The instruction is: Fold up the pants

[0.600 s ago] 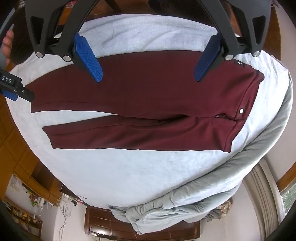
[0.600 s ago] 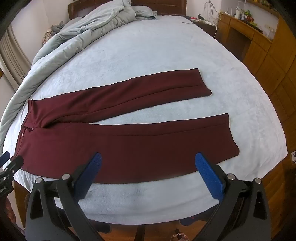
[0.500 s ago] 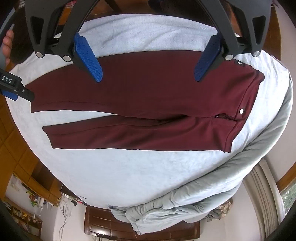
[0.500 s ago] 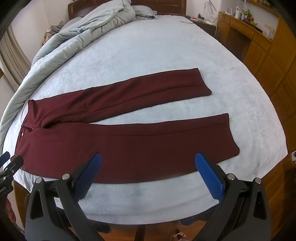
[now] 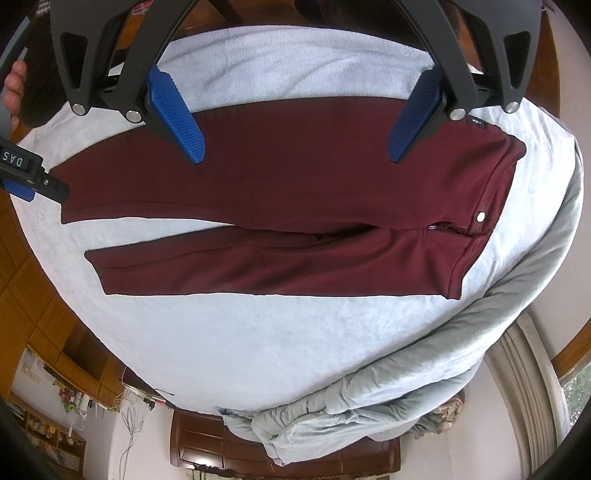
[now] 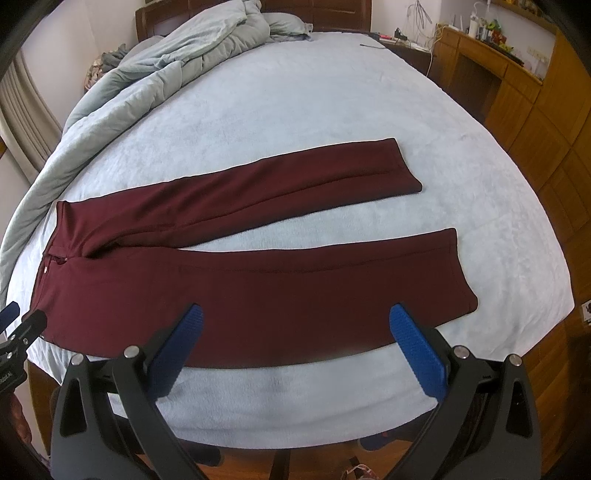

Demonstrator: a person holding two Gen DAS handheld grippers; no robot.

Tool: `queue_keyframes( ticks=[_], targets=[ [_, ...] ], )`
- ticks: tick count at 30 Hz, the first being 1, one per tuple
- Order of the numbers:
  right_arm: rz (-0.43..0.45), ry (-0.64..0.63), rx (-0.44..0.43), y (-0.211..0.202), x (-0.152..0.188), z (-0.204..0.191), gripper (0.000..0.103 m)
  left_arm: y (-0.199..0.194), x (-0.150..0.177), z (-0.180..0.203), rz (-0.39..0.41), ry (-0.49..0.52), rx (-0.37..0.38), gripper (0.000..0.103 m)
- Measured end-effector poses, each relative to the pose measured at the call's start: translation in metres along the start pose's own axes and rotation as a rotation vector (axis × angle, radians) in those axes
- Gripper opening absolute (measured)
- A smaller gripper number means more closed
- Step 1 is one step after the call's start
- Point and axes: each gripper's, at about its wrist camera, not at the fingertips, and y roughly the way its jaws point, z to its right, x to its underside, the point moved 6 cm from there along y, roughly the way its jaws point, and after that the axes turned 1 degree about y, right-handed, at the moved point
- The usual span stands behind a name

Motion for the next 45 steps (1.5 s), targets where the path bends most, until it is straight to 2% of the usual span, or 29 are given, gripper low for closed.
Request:
queue_keyframes(
  ticks=[9,17,24,28,30,31,33,37,45],
  targets=[
    [0.007,-0.002,0.002,-0.001,0.0,0.0,0.1,0.0,-0.003,0.001,0.01,0.011,-0.009,0.099],
    [0.007,-0.003,0.001,-0.001,0.0,0.0,0.1,0.0,-0.003,0.001,0.003,-0.002,0.012,0.099],
    [0.009,-0.003,-0.002,0.0,0.0,-0.001,0.1,-0.004,-0.009,0.003,0.069,0.021,-0.023,0.099],
    [0.016,-0.01,0.008,0.0,-0.004,0.0,0.1,-0.002,-0.013,0.004,0.079,0.014,-0.024,0.099],
    [0.024,-0.013,0.01,0.002,-0.008,0.002,0.1,0.003,-0.016,0.006,0.053,0.003,-0.013,0.099],
    [0.031,-0.017,0.014,0.002,-0.011,0.004,0.1,0.009,-0.013,0.007,-0.007,-0.008,0.009,0.099],
    [0.047,-0.019,0.022,0.002,-0.018,0.008,0.1,0.015,-0.016,0.012,-0.033,-0.006,0.016,0.099],
    [0.082,-0.033,0.032,0.005,-0.037,0.021,0.1,0.027,-0.029,0.024,-0.052,0.004,0.025,0.099],
    [0.16,-0.096,0.07,0.023,-0.086,0.048,0.1,0.062,-0.088,0.058,0.014,-0.001,0.065,0.099]
  ],
)
